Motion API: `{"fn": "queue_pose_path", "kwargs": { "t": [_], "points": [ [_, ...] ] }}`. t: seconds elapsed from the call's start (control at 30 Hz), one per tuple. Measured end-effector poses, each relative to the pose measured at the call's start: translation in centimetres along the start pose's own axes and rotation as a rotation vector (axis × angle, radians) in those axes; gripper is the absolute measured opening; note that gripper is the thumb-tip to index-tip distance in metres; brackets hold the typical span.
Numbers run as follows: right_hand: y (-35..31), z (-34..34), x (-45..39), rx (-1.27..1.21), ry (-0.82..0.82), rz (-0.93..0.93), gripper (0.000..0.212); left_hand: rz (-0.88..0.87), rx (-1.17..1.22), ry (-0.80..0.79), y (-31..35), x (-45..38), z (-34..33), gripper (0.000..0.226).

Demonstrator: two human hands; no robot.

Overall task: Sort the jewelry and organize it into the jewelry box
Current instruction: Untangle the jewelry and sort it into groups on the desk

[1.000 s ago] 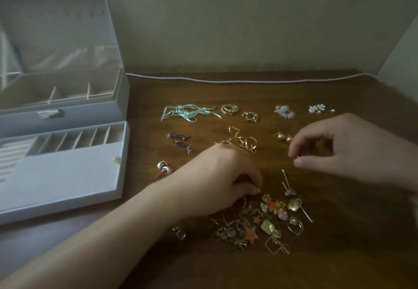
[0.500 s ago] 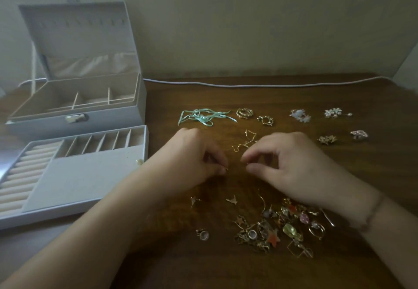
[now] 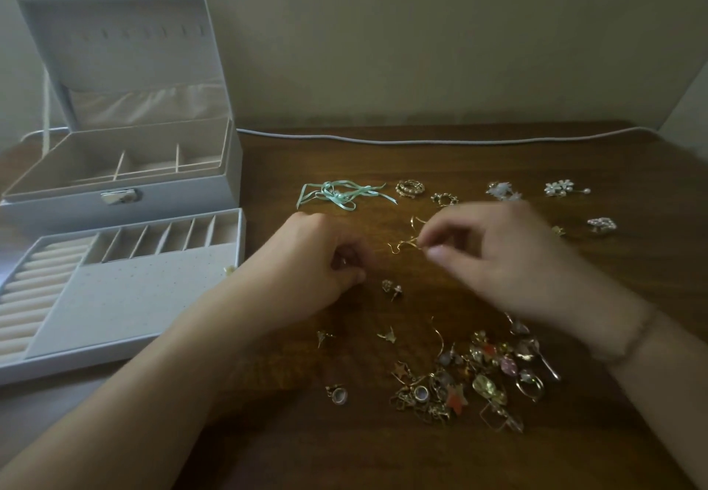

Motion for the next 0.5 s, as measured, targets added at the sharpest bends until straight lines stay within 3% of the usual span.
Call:
{"fn": "queue_pose_path", "kwargs": {
  "t": [0.1,0.17,0.3,0.4,0.5],
  "points": [
    [2.3,4.8,0.8,-0.07,0.132,-0.037,0.018,-0.004,-0.029,0.025,-0.2,0.1,0.1,0.029],
    [4.6,6.2,1.3,-0.007,0.085,-0.088,0.02,-0.02,-0.037,0.026,0.0,0.1,-0.1,0.023],
    [7.4,5.3,1.8,0.173,-0.289,-0.173,0.024,-0.089,-0.073,0.021,0.5,0.2,-0.6,0.021],
    [6.9,3.4,2.8,0.184,-0.55,-0.171,0.039,-0.12,-0.077,0.037,0.9,0.3,-0.8,0.022],
    [6.3,2.1,3.5,0.155,-0.657,-0.137,0.041,-0.14,-0.057,0.036,1.4,0.2,-1.2,0.024]
  ]
}}
Point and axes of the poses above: each hand's wrist, its own x-axis away from the middle knuckle, its own z-axis out of the back of the hand, y = z × x, the point moved 7 cm from there along -x, towards the middle knuckle, and after that the axes turned 15 degrees about -z, right-handed, at the moved point
